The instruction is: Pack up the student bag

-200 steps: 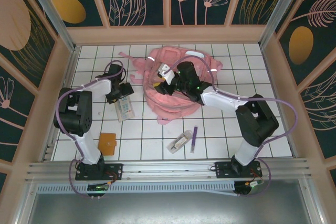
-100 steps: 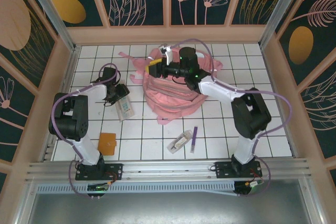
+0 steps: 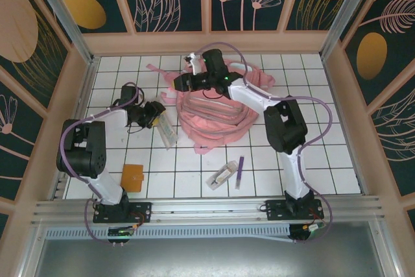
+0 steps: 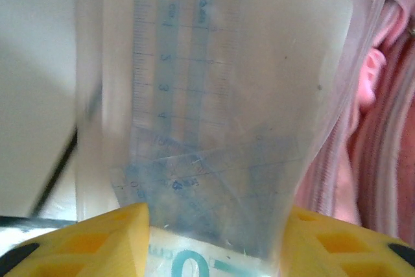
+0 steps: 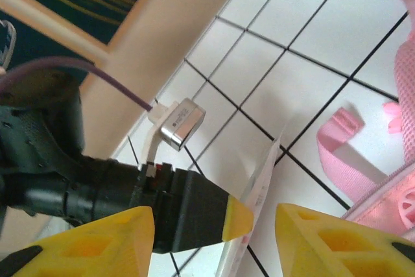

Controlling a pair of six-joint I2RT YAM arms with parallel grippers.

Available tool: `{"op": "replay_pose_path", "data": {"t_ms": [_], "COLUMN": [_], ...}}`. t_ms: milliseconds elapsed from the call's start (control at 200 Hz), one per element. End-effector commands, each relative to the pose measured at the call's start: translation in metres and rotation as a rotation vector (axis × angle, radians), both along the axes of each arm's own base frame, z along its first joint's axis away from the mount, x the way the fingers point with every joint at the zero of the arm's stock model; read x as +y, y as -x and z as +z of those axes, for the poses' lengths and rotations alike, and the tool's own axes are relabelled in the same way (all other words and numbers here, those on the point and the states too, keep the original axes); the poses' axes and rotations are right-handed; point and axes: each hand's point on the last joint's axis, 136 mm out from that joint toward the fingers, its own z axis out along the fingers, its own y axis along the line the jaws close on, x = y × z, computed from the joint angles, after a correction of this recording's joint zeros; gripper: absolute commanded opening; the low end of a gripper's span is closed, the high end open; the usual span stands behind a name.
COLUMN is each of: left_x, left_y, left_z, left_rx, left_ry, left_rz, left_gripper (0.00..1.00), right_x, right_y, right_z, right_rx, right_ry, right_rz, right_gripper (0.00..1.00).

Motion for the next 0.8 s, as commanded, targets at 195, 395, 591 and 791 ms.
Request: {"op": "replay_pose_path", "data": {"t_ms": [195, 395, 591, 791], "left_x": [-0.011, -0.011, 0.033, 0.03], "left_y": [-0.003, 0.003, 0.02, 0.031], "left_z": [0.022, 0.007, -0.004, -0.029], "left_rx": [-0.002, 0.03, 0.098, 0.155], "left_ry": [0.078, 0.068, -0.221, -0.207], "left_rz": [0.009, -0.001, 0.05, 0.042], "left_gripper": [0.45, 0.39, 0.63, 0.62], "right_x": [0.004, 0.01, 0.013, 0.008], "right_y": [0.061, 0.076, 0.081, 0.077], "right_z": [-0.073, -0.094, -0.09, -0.1], "right_rx": [0.077, 0.064, 0.016, -0.01], "right_ry": [0.252, 0.344, 0.385, 0.425], "right_rz": [0.164, 0.195, 0.188, 0.17], "right_gripper": [0.57, 0.54, 0.54, 0.52]}}
